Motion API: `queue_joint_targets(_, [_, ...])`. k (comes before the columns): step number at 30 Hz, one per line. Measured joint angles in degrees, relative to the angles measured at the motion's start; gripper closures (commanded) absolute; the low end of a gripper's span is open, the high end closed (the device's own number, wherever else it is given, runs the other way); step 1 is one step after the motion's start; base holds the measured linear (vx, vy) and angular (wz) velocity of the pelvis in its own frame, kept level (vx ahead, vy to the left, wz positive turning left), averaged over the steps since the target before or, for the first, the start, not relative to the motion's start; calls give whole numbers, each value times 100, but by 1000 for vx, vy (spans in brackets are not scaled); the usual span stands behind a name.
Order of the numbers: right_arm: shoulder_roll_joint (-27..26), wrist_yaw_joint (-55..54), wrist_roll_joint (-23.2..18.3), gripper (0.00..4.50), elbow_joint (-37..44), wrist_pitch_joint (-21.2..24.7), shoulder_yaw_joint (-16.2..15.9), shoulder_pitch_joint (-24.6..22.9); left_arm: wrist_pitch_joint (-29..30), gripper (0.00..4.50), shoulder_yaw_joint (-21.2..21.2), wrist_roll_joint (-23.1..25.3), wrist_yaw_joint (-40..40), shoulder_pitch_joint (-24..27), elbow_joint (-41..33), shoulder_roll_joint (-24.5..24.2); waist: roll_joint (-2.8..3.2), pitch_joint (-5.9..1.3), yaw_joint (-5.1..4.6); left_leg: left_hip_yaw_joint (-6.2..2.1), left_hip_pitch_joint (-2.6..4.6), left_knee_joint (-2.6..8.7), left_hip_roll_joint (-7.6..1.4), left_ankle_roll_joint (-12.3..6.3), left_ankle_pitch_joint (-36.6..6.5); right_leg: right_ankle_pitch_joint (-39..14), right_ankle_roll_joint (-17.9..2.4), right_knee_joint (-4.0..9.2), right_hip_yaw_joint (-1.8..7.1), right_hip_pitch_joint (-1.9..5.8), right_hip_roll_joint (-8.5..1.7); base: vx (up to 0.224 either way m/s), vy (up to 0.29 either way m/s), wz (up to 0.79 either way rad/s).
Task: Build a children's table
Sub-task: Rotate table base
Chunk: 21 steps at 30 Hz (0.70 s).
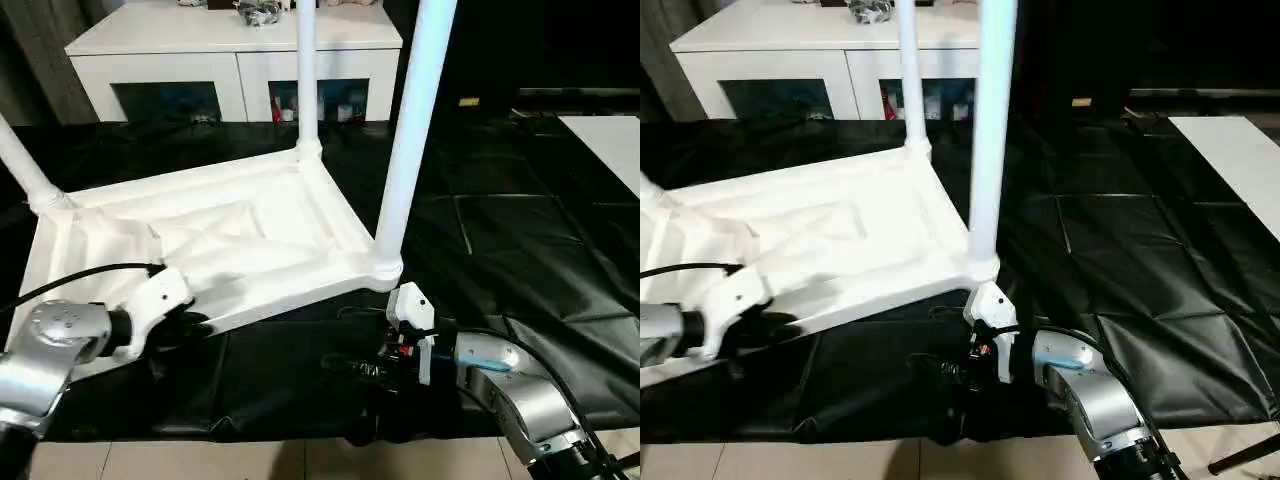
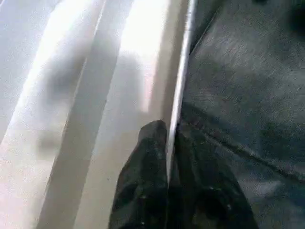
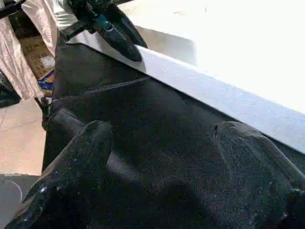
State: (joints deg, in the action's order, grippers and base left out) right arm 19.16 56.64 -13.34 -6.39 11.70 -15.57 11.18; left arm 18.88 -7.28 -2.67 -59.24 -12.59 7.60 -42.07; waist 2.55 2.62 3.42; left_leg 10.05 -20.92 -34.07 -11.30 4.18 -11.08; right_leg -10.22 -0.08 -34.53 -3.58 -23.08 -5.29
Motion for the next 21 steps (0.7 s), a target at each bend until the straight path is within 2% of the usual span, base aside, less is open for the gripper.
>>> queue_joint_targets(3, [18,-5,0,74,0,-4,1,-8,-28,446,-101,14,-28,-86,26,73,0,0,-12,0,4,-3,0,1,0,2,-3,-10,3,1,0,0,0,0])
queue_joint_targets(9, [28,-14,3,74,-2,-52,8,-46,-133,446,-323,69,-5,-364,202,436,0,0,18,-6,10,-10,0,6,3,1,-2,-30,3,1,0,0,0,0])
queue_joint_targets(10, [44,-23,6,74,-1,-71,27,-62,-197,446,-414,117,-5,-503,340,589,5,2,41,-7,10,-12,1,6,4,1,-3,-32,2,4,-1,0,0,0])
queue_joint_targets(11, [72,-60,35,74,-16,-80,44,-69,-262,446,-568,247,25,-817,608,792,21,7,135,-12,3,-20,4,6,4,2,-3,-32,4,11,-3,0,0,0])
queue_joint_targets(14, [6,-119,59,74,-19,-109,29,-60,-461,446,-868,411,168,-1247,1033,1334,29,10,233,5,-8,-28,5,4,5,1,-2,-40,33,16,-5,0,0,0])
queue_joint_targets(17, [14,-137,71,74,-22,-120,32,-63,-722,446,-1054,511,233,-1548,1399,1619,32,10,265,3,-17,-39,7,3,5,1,-2,-41,40,18,-5,0,0,0])
queue_joint_targets(19, [84,-179,76,74,-21,-124,53,-103,-1070,446,-1206,656,269,-1953,1999,1966,43,11,336,-6,-27,-42,15,0,8,1,-1,-39,40,23,-7,0,0,0])
queue_joint_targets(21, [95,-204,83,74,-15,-126,57,-122,-1321,446,-1319,788,352,-2230,2389,2259,61,14,353,-2,-44,-42,17,-13,16,-1,1,-39,50,18,-10,0,0,0])
